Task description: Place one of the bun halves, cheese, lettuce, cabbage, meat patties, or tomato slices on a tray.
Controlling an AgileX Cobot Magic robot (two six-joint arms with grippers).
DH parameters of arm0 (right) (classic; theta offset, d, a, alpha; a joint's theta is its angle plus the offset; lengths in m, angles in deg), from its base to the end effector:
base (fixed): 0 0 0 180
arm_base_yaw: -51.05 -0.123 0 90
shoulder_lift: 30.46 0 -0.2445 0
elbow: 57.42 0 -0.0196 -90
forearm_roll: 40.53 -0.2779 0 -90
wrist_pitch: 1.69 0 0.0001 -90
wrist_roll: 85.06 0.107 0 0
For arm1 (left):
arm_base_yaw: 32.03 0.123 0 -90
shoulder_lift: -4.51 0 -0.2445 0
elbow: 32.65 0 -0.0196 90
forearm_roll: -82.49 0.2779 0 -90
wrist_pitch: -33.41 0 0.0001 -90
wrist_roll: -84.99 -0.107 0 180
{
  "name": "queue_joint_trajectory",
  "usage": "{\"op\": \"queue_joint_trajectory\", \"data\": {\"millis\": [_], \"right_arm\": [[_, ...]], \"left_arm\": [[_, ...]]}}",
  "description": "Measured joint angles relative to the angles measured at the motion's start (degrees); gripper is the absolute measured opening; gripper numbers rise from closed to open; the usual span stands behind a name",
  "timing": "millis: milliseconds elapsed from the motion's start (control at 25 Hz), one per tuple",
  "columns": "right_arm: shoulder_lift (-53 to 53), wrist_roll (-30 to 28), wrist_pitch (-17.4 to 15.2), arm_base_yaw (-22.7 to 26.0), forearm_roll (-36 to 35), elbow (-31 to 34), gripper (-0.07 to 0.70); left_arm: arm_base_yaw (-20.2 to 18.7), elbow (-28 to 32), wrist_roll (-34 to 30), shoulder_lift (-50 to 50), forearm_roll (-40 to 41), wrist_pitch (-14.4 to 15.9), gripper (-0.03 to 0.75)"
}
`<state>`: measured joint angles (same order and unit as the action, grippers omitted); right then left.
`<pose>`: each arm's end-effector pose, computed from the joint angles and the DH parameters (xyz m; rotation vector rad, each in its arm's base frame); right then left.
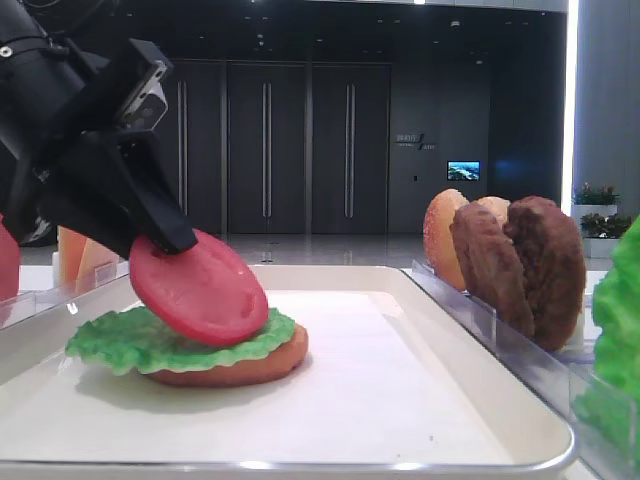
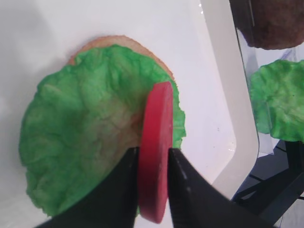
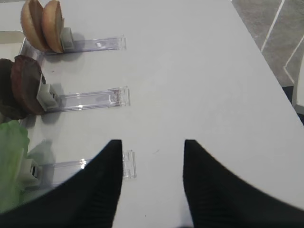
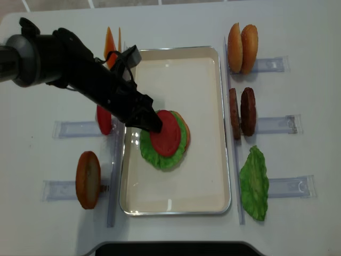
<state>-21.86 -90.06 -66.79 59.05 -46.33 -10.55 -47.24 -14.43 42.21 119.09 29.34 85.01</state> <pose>0.0686 0.0003 0.2791 0.0447 2.0995 -0.0144 0.3041 -0.1523 0.0889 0.5446 2.8144 -1.0311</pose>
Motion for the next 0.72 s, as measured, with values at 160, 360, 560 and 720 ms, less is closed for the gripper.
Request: {"op": "queue_joint_trajectory", "data": {"millis": [160, 360, 560, 720], "right_arm": [[0.0, 0.0, 0.0, 0.0, 0.0, 0.0, 0.293], [0.0, 0.0, 0.0, 0.0, 0.0, 0.0, 0.293], [0.0, 0.0, 0.0, 0.0, 0.0, 0.0, 0.293], [0.0, 0.0, 0.0, 0.0, 0.0, 0.0, 0.293]], "left_arm": [[0.0, -1.9, 6.5, 0.0, 6.1, 0.5, 0.358], [0.0, -11.1, 19.8, 0.0, 19.8, 5.1, 0.426], [-0.3, -24.8, 36.7, 0.0, 34.3, 11.7, 0.414], [-0.8, -32.9, 45.3, -0.1, 45.5, 17.1, 0.403]]}}
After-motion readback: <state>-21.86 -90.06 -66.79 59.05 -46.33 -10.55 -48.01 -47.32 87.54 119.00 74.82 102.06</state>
